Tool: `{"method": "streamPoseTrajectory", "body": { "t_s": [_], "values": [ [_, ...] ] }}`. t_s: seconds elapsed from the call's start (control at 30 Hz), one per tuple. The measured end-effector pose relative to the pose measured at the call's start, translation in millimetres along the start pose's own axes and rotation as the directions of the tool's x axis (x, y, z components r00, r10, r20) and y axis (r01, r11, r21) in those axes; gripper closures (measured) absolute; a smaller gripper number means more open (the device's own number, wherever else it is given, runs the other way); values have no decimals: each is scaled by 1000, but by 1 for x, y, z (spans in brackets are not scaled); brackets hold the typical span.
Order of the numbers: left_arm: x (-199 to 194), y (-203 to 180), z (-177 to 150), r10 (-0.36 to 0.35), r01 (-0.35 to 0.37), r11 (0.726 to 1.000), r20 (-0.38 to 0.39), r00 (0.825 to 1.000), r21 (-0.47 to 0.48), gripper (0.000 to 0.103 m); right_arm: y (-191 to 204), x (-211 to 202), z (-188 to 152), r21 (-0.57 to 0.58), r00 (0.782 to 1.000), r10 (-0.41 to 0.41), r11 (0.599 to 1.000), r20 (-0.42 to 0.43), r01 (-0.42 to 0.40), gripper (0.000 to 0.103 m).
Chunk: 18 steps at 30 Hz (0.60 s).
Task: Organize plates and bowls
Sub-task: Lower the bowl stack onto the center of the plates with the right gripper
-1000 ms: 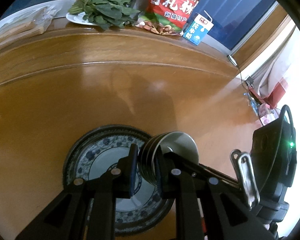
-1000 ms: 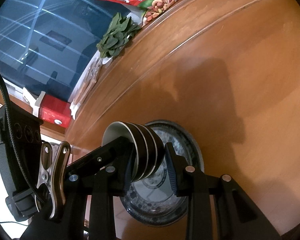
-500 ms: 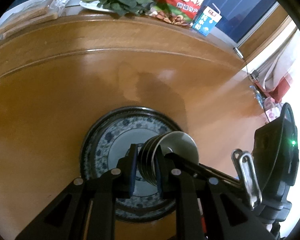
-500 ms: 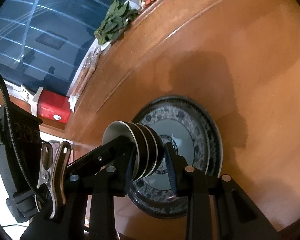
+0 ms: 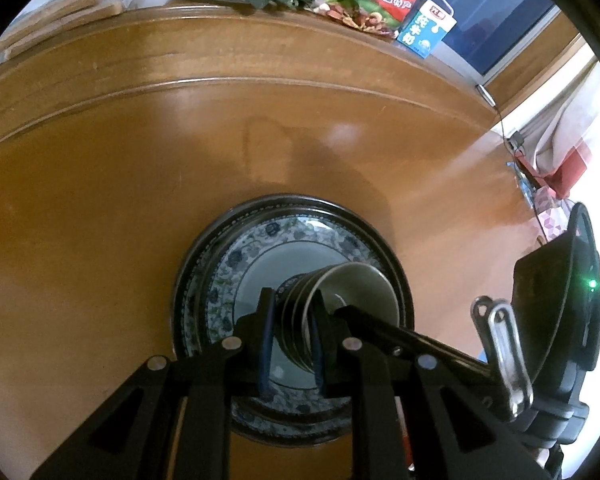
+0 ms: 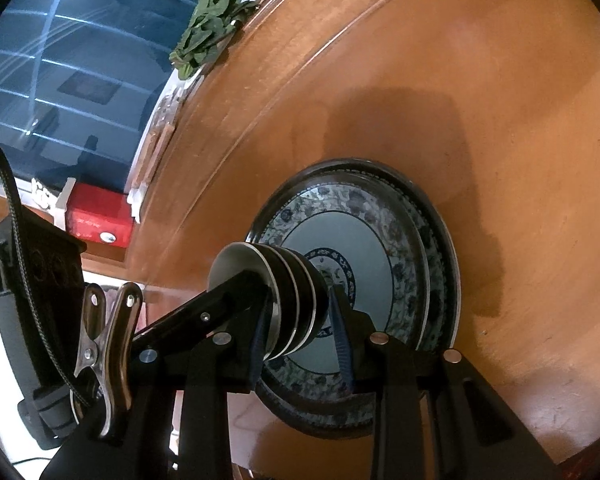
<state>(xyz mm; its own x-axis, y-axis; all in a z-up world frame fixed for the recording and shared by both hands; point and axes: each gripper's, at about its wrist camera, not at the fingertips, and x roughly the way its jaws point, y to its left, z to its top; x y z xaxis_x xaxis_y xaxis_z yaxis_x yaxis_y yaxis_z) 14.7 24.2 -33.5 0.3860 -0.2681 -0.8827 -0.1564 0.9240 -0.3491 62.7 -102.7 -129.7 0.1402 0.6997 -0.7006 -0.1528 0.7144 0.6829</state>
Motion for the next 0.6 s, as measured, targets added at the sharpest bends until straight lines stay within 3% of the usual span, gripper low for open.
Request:
{"method": "streamPoseTrajectory", "body": {
  "t_s": [0.6],
  "values": [
    [-9,0,0,14,-16,999,43,999,39,87,9,-7,0,-28,998,-41,999,42,42,69]
  ]
}}
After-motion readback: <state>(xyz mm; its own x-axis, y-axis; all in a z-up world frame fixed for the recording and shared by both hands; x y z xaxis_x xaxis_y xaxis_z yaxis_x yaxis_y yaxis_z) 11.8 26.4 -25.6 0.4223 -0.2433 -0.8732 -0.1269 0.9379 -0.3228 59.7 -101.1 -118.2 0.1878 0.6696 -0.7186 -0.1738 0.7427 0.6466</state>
